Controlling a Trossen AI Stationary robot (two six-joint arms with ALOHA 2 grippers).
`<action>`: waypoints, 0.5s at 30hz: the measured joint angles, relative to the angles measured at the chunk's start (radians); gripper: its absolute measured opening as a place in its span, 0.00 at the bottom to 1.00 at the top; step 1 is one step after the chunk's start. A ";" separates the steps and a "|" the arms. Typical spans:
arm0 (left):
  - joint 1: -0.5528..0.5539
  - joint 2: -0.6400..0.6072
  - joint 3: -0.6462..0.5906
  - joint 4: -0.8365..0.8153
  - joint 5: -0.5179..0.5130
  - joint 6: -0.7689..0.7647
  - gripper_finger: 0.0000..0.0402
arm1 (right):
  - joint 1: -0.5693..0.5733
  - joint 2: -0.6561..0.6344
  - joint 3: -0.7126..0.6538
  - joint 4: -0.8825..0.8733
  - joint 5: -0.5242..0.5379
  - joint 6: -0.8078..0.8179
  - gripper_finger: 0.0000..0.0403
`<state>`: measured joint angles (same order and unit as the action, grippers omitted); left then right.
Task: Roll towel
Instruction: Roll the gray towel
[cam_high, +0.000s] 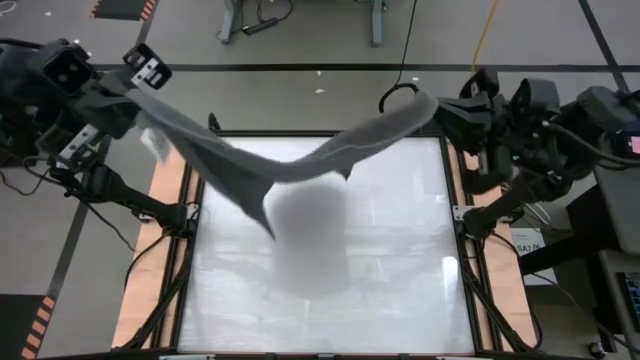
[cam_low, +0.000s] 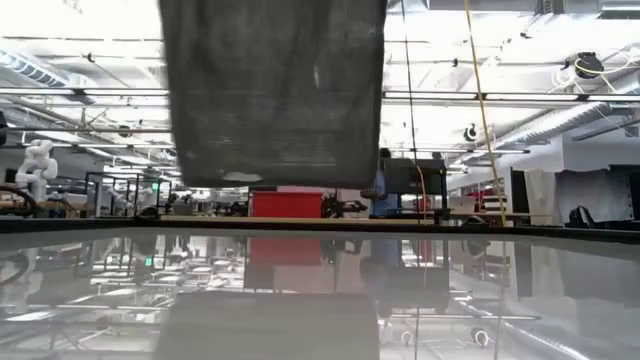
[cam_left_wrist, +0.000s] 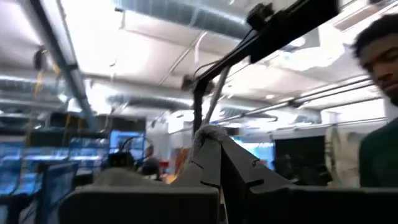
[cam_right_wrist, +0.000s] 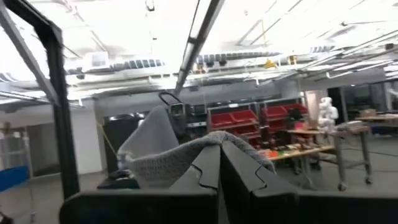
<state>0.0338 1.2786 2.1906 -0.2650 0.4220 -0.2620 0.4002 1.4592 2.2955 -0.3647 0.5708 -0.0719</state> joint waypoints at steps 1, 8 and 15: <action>-0.004 0.001 0.000 0.012 0.006 -0.003 0.00 | 0.008 0.000 0.000 0.000 0.001 -0.002 0.00; -0.003 0.006 0.000 0.023 0.009 -0.023 0.00 | 0.054 0.000 0.000 0.018 0.003 -0.004 0.00; 0.002 0.011 0.000 -0.035 0.010 -0.008 0.00 | 0.119 -0.029 0.000 -0.016 0.004 0.063 0.00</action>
<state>0.0362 1.2895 2.1906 -0.3000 0.4320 -0.2699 0.5193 1.4300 2.2955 -0.3811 0.5743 -0.0090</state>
